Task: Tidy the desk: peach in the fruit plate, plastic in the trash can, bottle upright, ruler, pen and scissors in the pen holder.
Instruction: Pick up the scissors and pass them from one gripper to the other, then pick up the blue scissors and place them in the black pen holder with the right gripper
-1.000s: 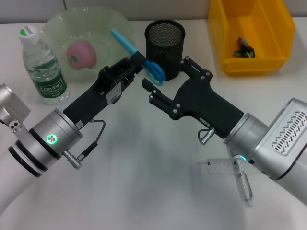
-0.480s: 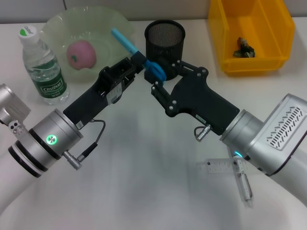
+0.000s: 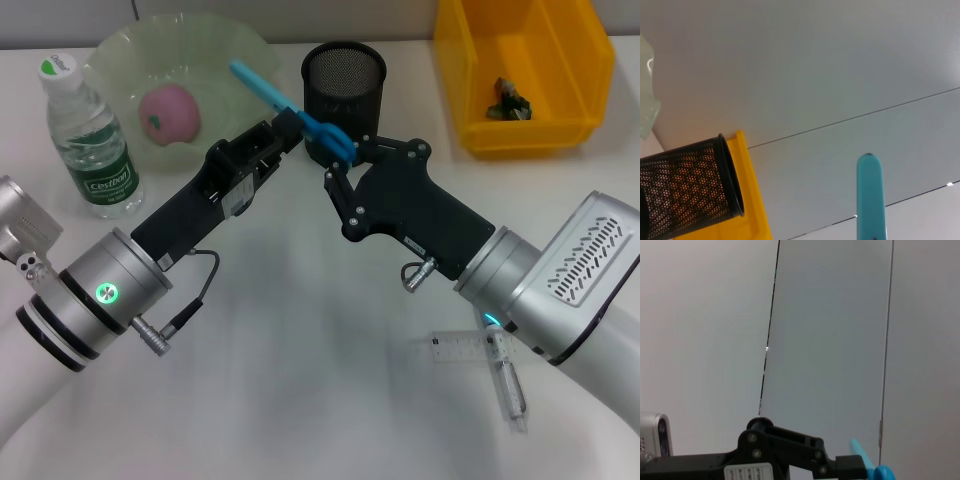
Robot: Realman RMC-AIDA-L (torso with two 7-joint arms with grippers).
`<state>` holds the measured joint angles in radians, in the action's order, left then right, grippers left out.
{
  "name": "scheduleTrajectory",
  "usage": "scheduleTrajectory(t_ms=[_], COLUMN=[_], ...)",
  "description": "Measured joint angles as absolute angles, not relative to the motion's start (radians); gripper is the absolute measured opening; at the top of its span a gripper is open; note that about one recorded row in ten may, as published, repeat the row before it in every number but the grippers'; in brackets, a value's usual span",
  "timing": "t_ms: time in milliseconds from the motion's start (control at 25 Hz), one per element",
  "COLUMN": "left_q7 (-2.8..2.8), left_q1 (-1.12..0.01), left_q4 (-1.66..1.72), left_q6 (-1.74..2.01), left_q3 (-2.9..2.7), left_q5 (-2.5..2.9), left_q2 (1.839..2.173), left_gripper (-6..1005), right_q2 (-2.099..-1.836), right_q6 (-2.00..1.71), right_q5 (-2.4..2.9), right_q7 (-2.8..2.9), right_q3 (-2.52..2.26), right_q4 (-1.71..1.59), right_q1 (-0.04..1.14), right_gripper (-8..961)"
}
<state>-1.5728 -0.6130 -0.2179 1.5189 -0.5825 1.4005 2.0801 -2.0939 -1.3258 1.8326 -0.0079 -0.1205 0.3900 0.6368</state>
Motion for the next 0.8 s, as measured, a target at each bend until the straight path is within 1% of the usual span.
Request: scheduleTrajectory(t_ms=[280,360,640,800], left_q7=[-1.571,-1.561,-1.525,-1.443], left_q1=[-0.613,-0.611,-0.575,-0.545], left_q4=[-0.207,-0.201,-0.145,-0.064], left_q6=[1.519,1.523,1.539,1.539], left_q3=[-0.584,-0.585,-0.585,-0.621], left_q5=[1.401,1.4,1.4,1.403], left_q2=[2.08,2.08,2.08,2.078], left_gripper=[217,156,271,337], right_q2=[-2.094,-2.094,-2.094,-2.091], right_q6=[-1.333,-1.335,-1.36,-1.391], right_q5=[1.845,1.844,1.847,1.85], right_q7=[-0.007,0.001,0.024,0.162], right_q3=[-0.119,-0.116,-0.094,-0.098], right_q4=[0.383,0.378,0.352,0.294], right_q1=[0.63,0.624,0.595,0.585], right_gripper=[81,81,80,80])
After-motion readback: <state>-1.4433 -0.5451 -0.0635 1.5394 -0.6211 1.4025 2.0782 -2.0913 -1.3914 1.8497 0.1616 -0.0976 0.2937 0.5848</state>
